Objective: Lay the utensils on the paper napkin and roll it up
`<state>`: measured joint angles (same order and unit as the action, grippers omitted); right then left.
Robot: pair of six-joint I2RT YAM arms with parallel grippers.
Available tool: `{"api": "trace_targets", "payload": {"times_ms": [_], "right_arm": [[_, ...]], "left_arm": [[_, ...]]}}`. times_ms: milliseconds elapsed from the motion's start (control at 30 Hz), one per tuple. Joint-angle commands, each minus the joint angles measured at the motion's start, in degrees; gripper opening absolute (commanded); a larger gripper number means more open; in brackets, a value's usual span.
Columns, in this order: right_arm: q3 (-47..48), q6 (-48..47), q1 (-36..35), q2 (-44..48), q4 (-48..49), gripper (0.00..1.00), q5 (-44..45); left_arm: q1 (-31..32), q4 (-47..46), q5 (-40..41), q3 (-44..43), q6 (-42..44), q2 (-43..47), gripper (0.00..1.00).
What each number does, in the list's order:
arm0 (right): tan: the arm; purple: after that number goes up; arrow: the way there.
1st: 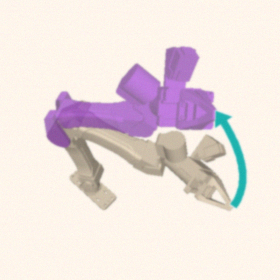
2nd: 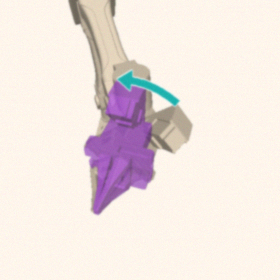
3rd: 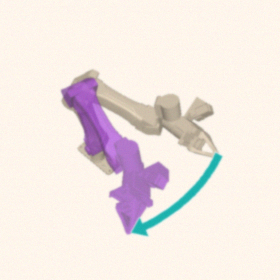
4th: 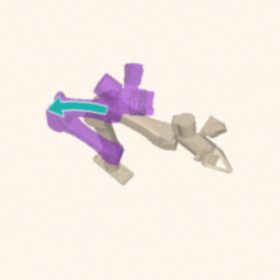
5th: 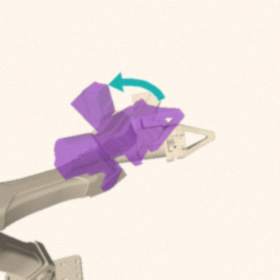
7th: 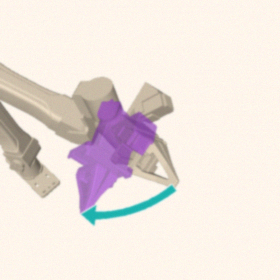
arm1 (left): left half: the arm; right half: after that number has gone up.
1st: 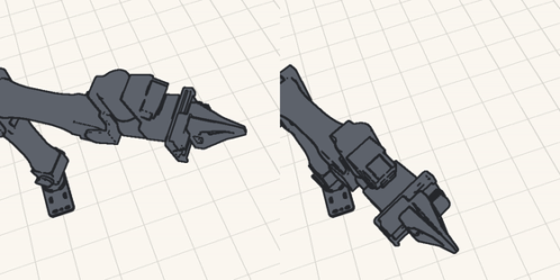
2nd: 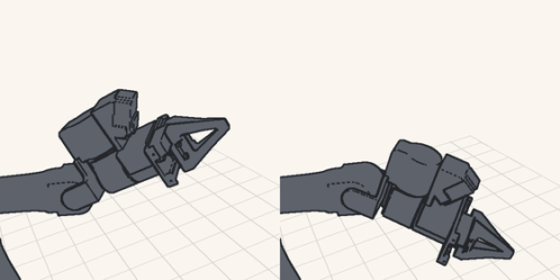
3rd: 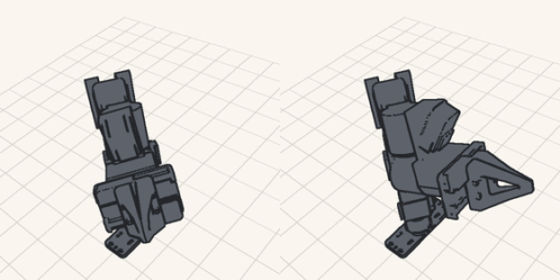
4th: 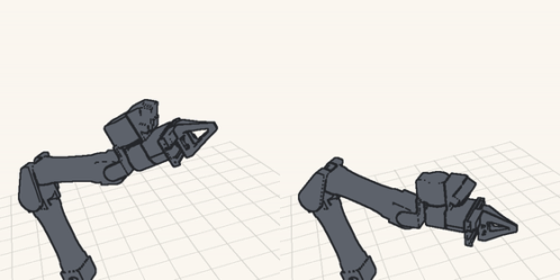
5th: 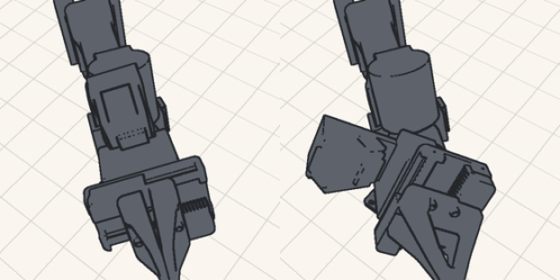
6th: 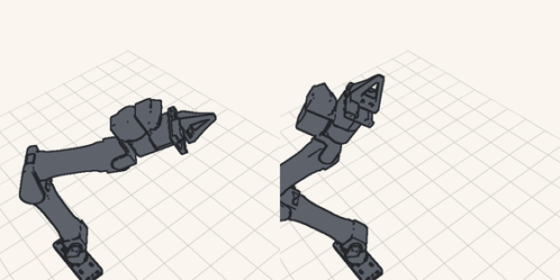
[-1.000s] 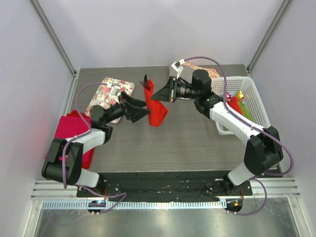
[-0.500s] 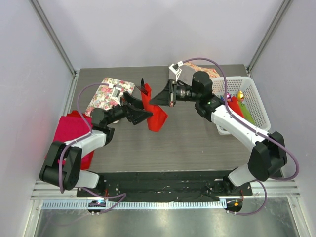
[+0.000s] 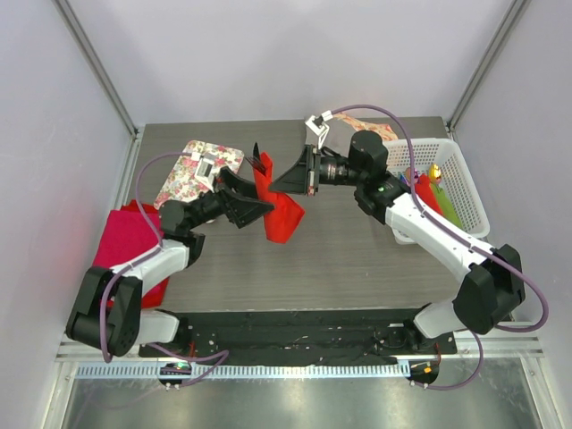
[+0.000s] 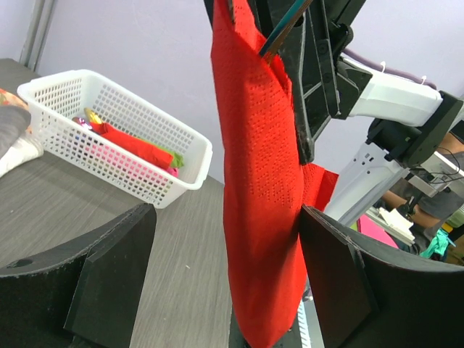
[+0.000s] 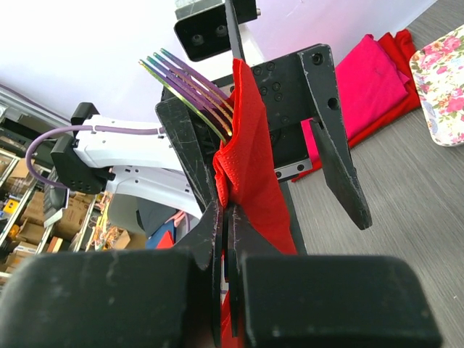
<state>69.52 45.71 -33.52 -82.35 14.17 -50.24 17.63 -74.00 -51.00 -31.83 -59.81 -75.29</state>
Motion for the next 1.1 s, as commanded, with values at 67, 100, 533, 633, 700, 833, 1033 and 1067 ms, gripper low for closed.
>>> {"api": "trace_targets", "payload": {"times_ms": [67,100,533,633,700,833,1033,1067], "right_arm": [[1.59,0.87,-1.11,2.89,2.26,0.01,-0.83],[1.59,0.78,-1.20,2.89,2.17,0.01,-0.83],[0.45,-0.19,-1.46,3.60,0.86,0.01,-0.47],[0.36,-0.10,-1.46,3.60,1.03,0.01,-0.39],[0.53,-0.10,-1.38,3.60,1.12,0.01,-0.21],[0.36,-0.10,-1.38,3.51,1.03,0.01,0.05],[0.44,-0.10,-1.38,2.89,0.94,0.01,0.32],[0.44,-0.10,-1.37,2.81,0.86,0.01,0.49]], "left_arm": [[0.04,-14.68,1.26,-0.59,-0.83,2.42,0.84],[0.04,-14.68,1.34,-0.86,-0.92,2.69,0.84],[0.04,-14.68,2.40,-1.74,-2.15,3.65,0.81],[0.04,-14.68,2.05,-2.18,-2.59,3.66,0.77],[0.04,-14.68,2.14,-2.35,-2.68,3.66,0.68],[-0.05,-14.60,2.31,-2.27,-2.59,3.57,0.55],[-0.05,-14.68,1.87,-2.88,-3.21,3.83,0.38],[-0.05,-14.68,1.61,-2.88,-3.29,3.74,0.35]]}}
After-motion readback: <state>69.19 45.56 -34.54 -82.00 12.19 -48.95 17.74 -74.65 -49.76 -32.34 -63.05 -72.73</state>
